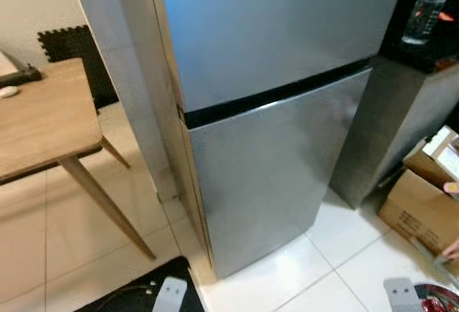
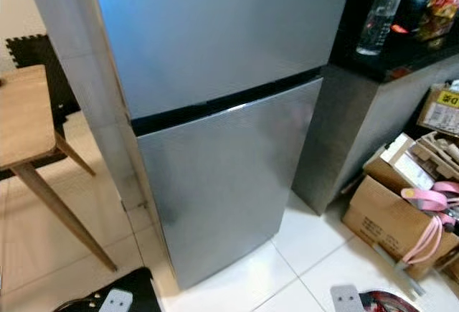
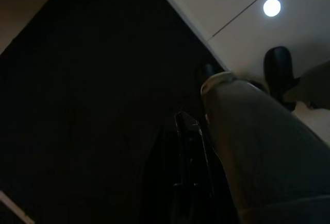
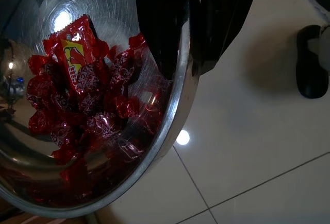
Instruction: Restocking fridge
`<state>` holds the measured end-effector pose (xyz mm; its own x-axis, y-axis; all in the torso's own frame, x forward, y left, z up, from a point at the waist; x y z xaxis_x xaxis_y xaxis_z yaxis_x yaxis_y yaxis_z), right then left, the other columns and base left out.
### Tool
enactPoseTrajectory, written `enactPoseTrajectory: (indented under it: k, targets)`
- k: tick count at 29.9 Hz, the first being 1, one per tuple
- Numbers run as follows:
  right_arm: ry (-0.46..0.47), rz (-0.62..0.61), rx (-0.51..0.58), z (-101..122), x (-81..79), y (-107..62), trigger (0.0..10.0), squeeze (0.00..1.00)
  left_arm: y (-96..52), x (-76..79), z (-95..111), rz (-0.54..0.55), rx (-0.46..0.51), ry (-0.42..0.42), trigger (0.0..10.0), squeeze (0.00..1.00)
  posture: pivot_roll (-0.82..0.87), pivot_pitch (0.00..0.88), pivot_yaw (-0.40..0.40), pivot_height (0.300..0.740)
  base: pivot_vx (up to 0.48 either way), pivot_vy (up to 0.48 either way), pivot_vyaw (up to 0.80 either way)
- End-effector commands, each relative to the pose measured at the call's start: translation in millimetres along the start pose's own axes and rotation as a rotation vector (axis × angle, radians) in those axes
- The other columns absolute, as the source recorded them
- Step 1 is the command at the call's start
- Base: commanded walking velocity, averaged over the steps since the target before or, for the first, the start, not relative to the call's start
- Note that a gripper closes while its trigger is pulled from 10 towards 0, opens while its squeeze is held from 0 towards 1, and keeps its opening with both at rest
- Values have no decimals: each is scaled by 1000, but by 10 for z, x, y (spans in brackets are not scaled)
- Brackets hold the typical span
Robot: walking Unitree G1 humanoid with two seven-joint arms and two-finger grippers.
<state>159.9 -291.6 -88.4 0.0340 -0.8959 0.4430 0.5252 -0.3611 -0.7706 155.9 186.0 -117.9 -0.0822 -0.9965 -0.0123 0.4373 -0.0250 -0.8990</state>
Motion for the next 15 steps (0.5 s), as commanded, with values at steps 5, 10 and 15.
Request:
enactPoseTrajectory:
  k: [5,10,15]
  targets:
    - [-4,-3,3,12,-6,1,10000,0,-3,-28,15,-8,-1,21,10000,0,-120,0,22,740,0,-175,0]
    - [-5,-2,2,10,-9,1,10000,0,-3,-35,29,-3,5,18,10000,0,-120,0,22,740,0,-439,0]
    - [-11,-1,3,10,-8,1,10000,0,-2,-134,221,53,77,-47,10000,0,-119,0,20,740,0,-173,0]
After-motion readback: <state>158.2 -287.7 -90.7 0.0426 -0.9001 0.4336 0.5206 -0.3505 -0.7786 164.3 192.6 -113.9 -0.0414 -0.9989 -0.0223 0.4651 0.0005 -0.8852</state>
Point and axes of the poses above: a point about 5 cm out from each wrist's last joint towards the gripper, its own y axis pointing out of the wrist towards the gripper, its own z axis along the axis of the wrist's last joint, x = y × z, the point moved 2 cm from there along y, pointing out of the wrist towards the gripper, and after that the axes turned 6 degrees about -y, right-handed, at the moved point
